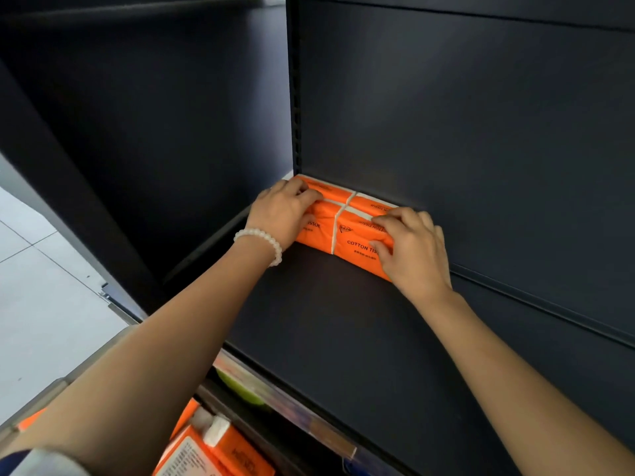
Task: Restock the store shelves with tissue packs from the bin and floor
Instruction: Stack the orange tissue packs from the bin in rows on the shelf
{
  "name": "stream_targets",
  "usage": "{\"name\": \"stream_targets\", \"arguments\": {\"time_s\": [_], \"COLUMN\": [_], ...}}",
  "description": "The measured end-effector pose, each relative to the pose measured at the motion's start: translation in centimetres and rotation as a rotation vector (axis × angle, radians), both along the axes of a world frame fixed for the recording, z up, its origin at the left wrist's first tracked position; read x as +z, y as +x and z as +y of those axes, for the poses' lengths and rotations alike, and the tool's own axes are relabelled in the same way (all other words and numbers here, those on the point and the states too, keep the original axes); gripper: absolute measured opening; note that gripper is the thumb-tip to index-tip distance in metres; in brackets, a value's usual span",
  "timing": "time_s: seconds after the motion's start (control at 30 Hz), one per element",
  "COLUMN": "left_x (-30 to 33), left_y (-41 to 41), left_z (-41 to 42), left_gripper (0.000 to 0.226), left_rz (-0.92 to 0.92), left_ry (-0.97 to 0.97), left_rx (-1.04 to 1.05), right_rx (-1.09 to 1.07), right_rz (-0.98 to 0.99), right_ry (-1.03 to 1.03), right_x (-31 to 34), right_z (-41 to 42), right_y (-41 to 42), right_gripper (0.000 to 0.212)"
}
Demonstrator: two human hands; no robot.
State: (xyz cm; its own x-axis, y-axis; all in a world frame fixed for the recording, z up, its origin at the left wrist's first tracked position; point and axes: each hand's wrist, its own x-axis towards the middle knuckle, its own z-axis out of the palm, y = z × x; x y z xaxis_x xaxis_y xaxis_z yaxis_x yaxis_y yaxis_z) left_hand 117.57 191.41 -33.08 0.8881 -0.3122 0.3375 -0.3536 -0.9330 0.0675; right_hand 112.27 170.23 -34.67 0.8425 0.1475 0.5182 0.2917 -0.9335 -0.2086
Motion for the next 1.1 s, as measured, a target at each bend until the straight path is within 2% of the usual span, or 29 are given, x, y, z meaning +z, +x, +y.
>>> {"name": "stream_targets", "arguments": {"time_s": [0.17,0.4,0.6,0.87,1.1], "left_x": [-0.6,1.9,3.6,2.6,-2.1], "left_y": [0.0,-2.2,-11.4,-25.3,-36.6], "left_z": [-0.3,-0.2,0.5,4.3,9.8], "left_gripper": [0.039,0.056,0.044,0.044,0.042], "left_rz": [0.011,0.169,0.059,0.135,0.17], "left_ry": [-0.037,0.12,0.069,0.065,0.048], "left_rx": [0.006,0.059,0.111,0.217,0.365], "right_rx": [-0.047,-0.048,0.033,0.153,0.23], "right_rz": [-0.054,0.194,0.18,0.207,0.26], "right_ry": [-0.095,-0.217,-0.171,-0.151,-0.211], "right_x": [-0.2,2.7,5.3,5.1,2.0], "right_z": [0.1,0.6,2.2,5.3,8.9], "right_y": [-0.1,-1.9,-7.6,-18.7,-26.3], "right_gripper": [0.037,0.045,0.039,0.041,0.038]}}
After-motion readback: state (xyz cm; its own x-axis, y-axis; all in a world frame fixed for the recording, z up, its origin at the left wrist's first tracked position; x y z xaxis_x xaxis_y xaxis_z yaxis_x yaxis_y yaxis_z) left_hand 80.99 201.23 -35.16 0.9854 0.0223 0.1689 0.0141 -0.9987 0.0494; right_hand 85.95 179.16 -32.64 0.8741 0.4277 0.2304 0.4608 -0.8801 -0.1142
